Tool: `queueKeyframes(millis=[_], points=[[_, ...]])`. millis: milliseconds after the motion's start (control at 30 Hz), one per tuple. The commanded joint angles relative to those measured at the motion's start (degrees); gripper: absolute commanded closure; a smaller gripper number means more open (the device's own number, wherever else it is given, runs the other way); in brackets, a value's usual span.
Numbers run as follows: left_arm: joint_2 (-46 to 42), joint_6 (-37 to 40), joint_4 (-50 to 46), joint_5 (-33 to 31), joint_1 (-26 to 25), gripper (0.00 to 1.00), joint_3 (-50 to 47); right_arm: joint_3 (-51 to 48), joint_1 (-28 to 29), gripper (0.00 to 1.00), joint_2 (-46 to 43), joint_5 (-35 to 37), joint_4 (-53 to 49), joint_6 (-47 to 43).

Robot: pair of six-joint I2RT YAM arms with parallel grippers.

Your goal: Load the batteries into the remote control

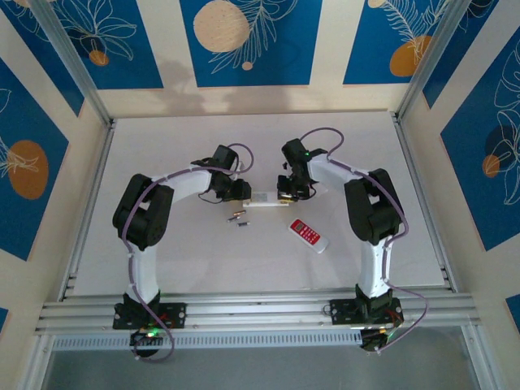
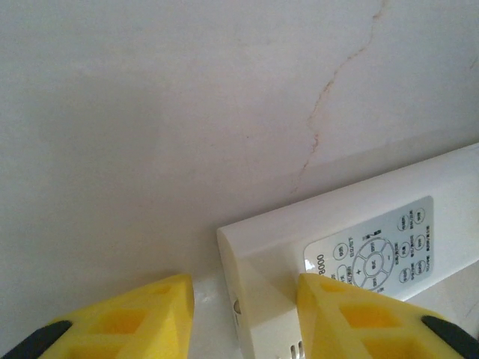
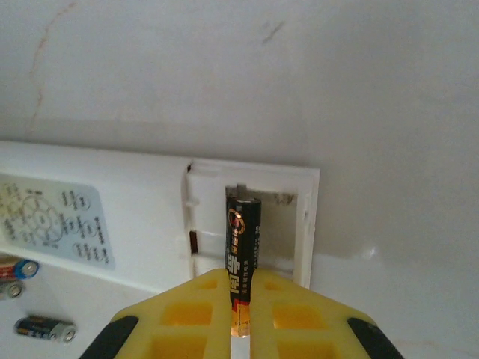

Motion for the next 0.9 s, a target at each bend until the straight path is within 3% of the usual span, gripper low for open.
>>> queueKeyframes(millis=[0,333,867], points=[[-0.41,-0.11,-3.11,-1.58,-0.09,0.58,-1.48,-0.80,-0.37,0.88,-3.94,-4.42,-1.21,1.14],[-0.26,0.00,-3.33,-1.60,-0.18,0.59,-1.13,-1.06,-0.76,0.89,-5.50,-2.20,-3.54,0.53],[0.17,0.20,-3.23,-1.43,-0.18,0.58,-1.21,-0.98,-0.58,0.88,-0.12,1.62,-3.19,-0.35]])
